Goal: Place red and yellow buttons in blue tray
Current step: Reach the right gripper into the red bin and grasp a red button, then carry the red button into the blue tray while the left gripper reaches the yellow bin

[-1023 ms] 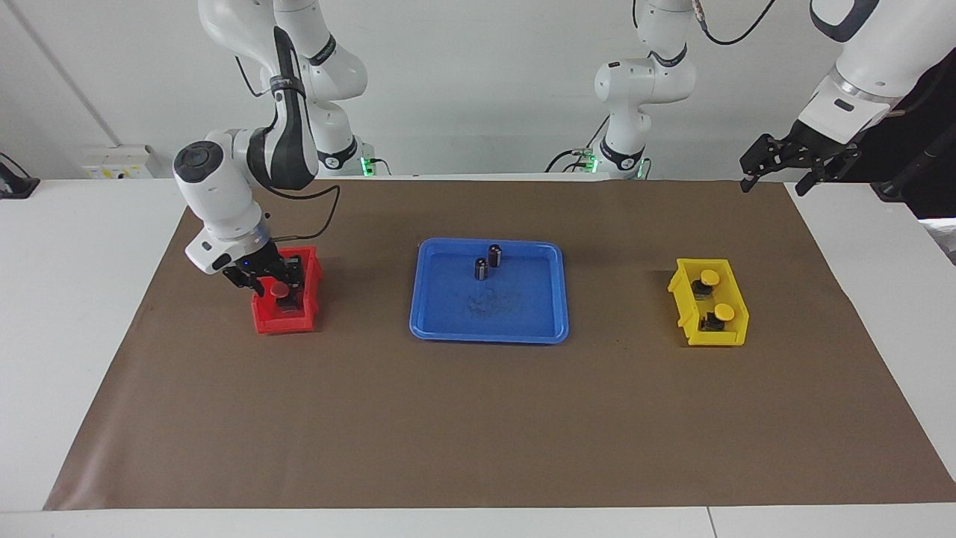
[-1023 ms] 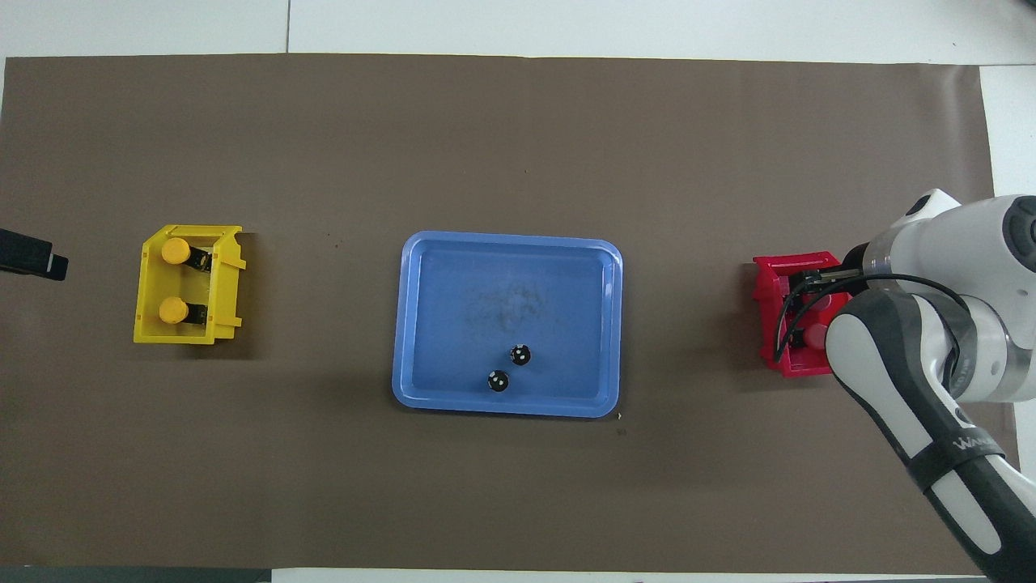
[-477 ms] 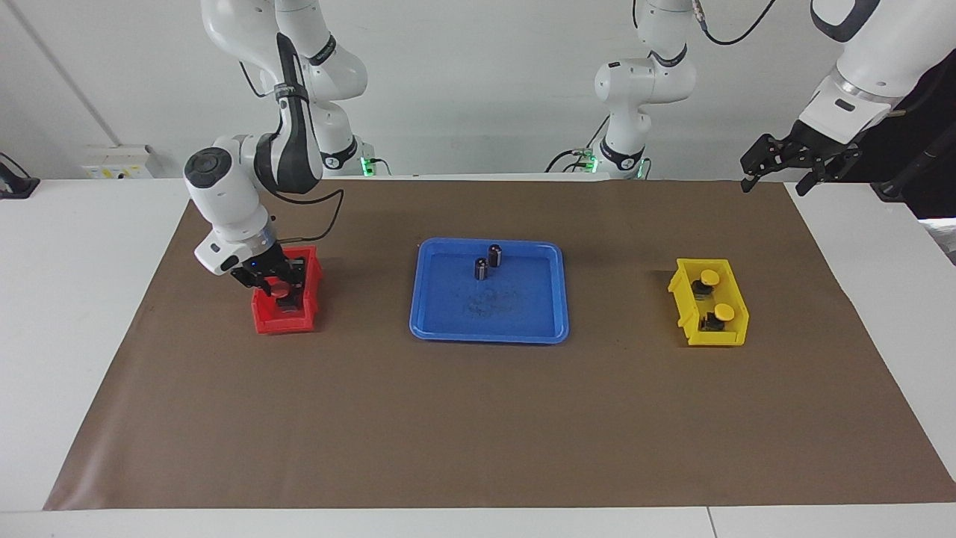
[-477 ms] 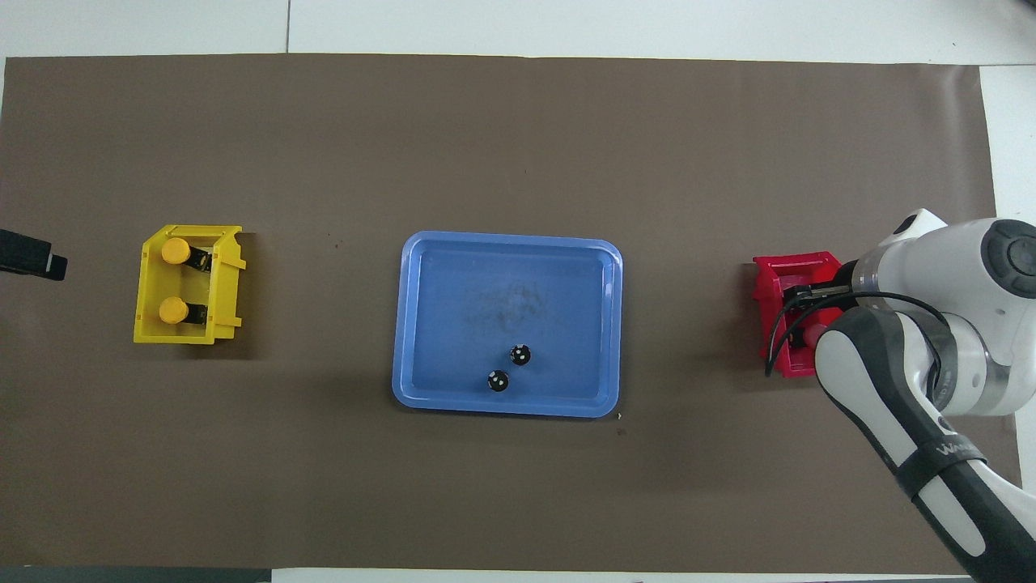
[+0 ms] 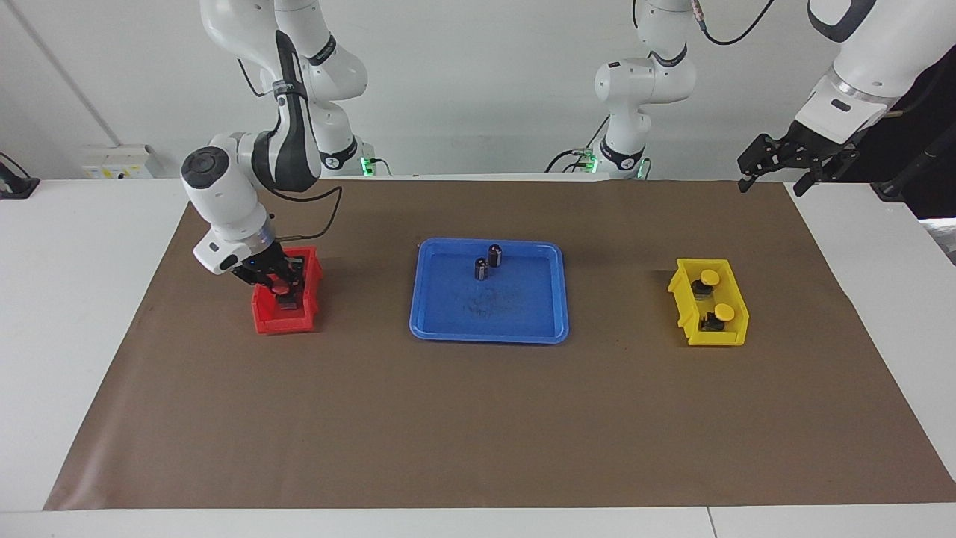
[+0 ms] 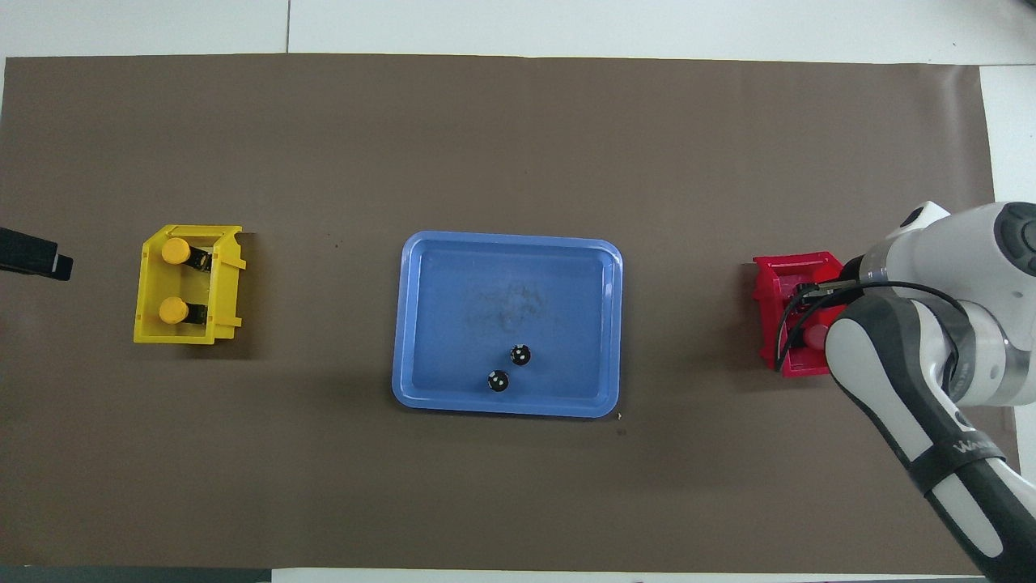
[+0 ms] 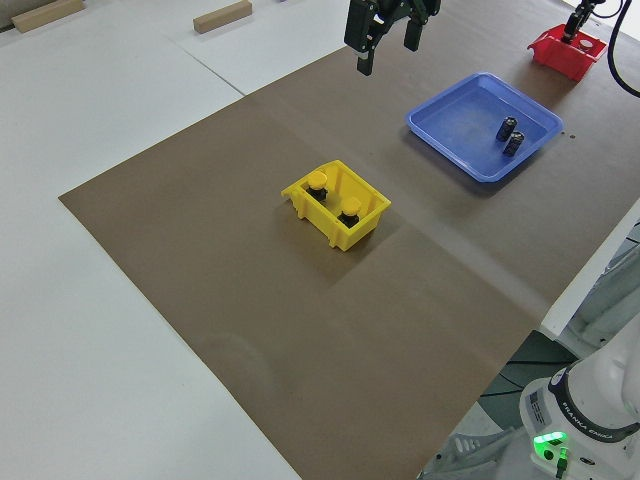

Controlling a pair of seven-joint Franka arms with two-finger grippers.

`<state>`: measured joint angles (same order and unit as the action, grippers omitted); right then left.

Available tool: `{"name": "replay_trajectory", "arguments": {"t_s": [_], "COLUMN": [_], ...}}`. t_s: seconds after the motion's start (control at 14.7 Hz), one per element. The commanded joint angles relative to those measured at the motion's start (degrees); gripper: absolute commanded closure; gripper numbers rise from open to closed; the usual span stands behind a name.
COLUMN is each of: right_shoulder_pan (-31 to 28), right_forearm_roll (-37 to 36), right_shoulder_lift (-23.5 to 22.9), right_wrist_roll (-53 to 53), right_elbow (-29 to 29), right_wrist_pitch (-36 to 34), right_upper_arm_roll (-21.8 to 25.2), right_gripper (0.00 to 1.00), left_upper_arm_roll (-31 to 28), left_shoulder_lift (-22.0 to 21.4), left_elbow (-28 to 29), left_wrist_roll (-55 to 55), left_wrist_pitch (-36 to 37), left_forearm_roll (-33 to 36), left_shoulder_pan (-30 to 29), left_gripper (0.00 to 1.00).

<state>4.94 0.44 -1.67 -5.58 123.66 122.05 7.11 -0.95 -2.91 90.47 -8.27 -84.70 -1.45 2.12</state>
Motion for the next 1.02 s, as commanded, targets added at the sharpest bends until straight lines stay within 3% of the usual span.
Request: {"name": "replay_trajectory", "arguments": {"t_s": [0.0, 0.2, 0.34, 0.48, 0.61, 0.95], "right_shoulder_pan": [0.7, 7.2, 12.6, 18.9, 24.5, 31.7], "right_forearm_roll": [0.3, 0.7, 1.6, 6.7, 6.9, 6.9], "right_shoulder_lift": [-3.7, -8.6, -10.5, -11.7, -13.7, -20.6], "right_wrist_roll": [0.4, 3.4, 12.0, 22.8, 30.9, 38.6], "right_elbow": [-14.1, -28.0, -32.3, -32.1, -31.7, -30.7], "right_wrist_pitch": [-12.4, -21.6, -21.9, -16.7, -13.2, -4.4], "right_upper_arm_roll": [-0.4, -0.4, -0.5, -0.6, -0.6, -0.6], "right_gripper": [0.72, 0.72, 0.71, 0.71, 0.72, 0.70], "left_upper_arm_roll": [-0.4, -0.4, -0.5, -0.5, -0.4, -0.5], "left_shoulder_lift": [-1.6, -1.7, -1.7, -1.7, -1.7, -1.7], "left_elbow": [1.6, 1.6, 1.6, 1.6, 1.6, 1.6], "left_wrist_roll": [-0.3, -0.3, -0.3, -0.4, -0.4, -0.3], "left_wrist_pitch": [0.5, 0.9, 1.7, 1.5, 1.5, 1.7], "left_forearm_roll": [0.4, 0.4, 0.5, 0.5, 0.4, 0.4], "left_shoulder_pan": [0.2, -0.2, -0.3, -0.3, -0.2, -0.3], "left_gripper": [0.00, 0.00, 0.00, 0.00, 0.00, 0.00]}}
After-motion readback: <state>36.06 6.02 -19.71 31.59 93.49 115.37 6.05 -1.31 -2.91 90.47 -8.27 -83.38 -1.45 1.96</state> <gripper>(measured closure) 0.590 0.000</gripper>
